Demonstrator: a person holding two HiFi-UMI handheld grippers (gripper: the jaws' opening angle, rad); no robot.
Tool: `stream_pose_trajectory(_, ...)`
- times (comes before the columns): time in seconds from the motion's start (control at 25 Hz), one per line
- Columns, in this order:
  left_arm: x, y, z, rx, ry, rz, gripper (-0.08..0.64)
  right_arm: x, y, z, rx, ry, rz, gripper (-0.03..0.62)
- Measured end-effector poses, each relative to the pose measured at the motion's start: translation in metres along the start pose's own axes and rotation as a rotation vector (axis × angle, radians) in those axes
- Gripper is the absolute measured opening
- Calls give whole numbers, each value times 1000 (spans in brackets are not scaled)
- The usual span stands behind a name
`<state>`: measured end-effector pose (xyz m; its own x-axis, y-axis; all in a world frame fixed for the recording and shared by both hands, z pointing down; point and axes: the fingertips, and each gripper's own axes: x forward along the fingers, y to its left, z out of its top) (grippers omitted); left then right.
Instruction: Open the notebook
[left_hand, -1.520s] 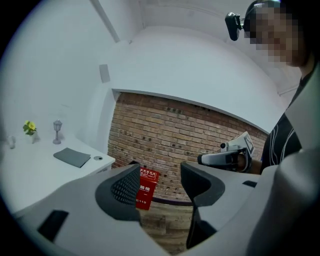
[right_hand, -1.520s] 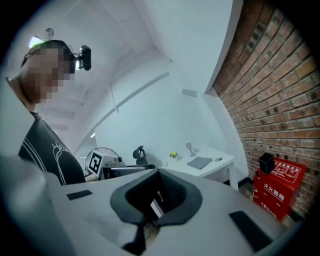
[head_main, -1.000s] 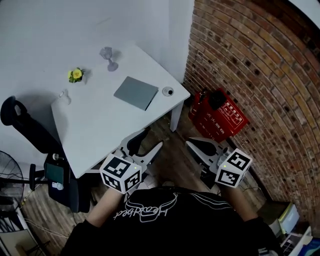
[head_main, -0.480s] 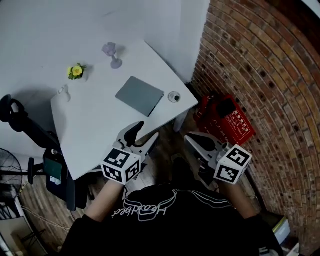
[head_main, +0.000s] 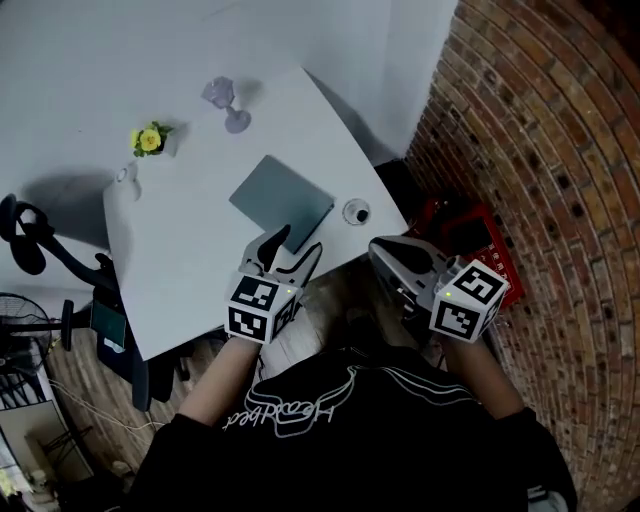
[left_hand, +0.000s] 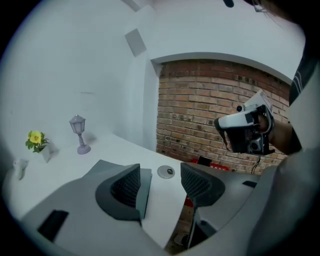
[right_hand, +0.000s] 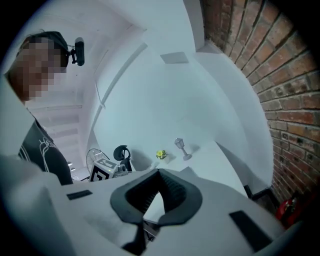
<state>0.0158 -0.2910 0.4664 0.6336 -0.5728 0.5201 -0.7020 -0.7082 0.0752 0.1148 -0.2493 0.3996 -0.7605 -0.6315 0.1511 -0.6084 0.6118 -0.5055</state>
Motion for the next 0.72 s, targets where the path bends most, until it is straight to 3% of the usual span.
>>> stream_pose_trajectory(0.28,57,20,-25,30,128,71,258,20,-31,18,-20,60,59,-1)
stream_pose_trajectory(0.48,86,32,-39,77,188,126,258,26,-45,24,-58,92,101,0)
stream_pose_trajectory(0.72,107,43,-56,124,232,164,258,28,-68,17,-38,127,113,0)
